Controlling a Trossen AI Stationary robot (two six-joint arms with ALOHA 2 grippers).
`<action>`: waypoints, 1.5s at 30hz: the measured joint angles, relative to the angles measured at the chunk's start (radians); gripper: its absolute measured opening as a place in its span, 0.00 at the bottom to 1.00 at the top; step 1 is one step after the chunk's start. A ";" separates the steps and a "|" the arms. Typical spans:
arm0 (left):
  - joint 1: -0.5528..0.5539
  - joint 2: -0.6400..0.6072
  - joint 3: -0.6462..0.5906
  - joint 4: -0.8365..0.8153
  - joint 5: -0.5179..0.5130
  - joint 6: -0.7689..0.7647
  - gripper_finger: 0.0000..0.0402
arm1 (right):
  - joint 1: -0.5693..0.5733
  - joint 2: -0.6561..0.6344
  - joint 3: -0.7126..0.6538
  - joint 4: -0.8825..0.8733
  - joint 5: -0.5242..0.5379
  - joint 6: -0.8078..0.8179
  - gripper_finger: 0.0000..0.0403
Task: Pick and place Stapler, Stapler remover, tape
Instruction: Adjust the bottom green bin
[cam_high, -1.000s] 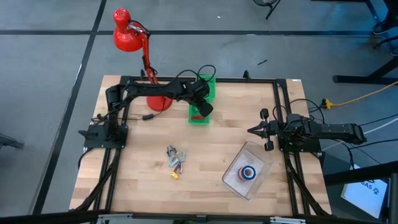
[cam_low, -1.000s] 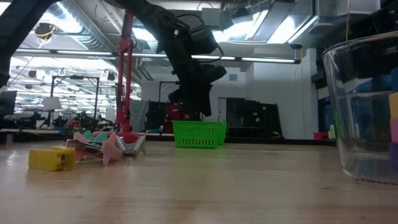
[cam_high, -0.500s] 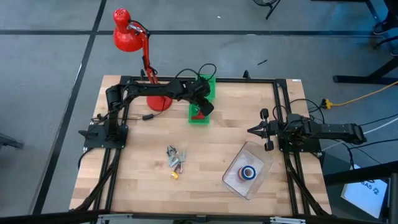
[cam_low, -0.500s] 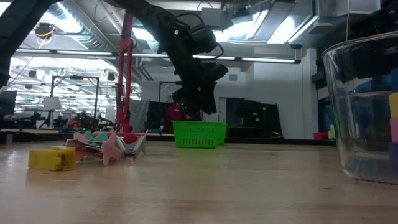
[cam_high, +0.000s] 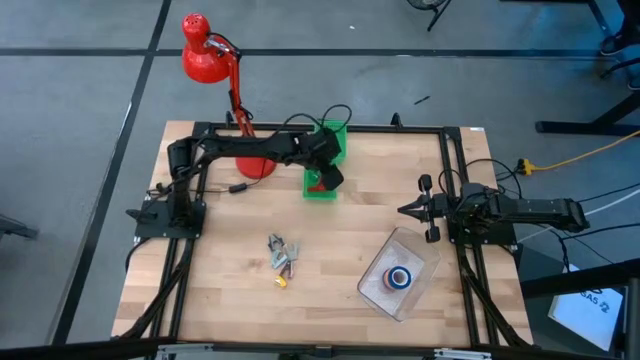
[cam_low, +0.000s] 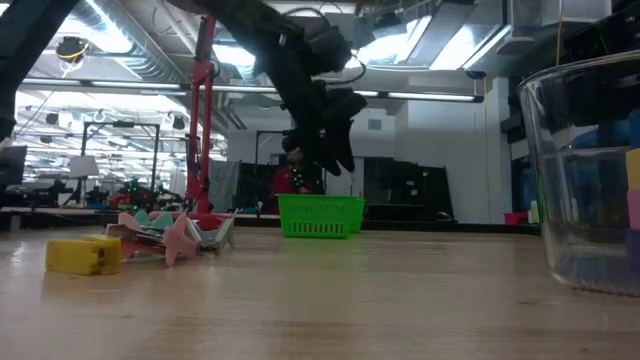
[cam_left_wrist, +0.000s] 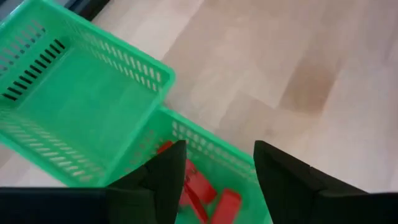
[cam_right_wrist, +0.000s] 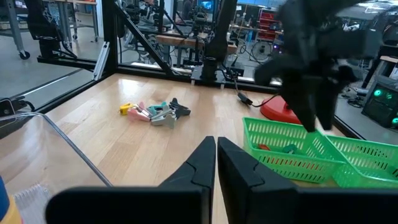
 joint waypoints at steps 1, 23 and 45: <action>-0.012 -0.006 0.000 -0.007 -0.015 0.009 0.46 | 0.000 0.000 0.000 0.000 0.000 0.000 0.05; -0.207 -0.066 0.000 -0.152 -0.074 0.037 0.46 | 0.000 0.000 0.000 0.000 0.000 0.000 0.05; -0.209 -0.117 -0.011 -0.665 -0.257 -0.020 0.32 | 0.000 0.000 0.000 0.000 0.000 0.000 0.05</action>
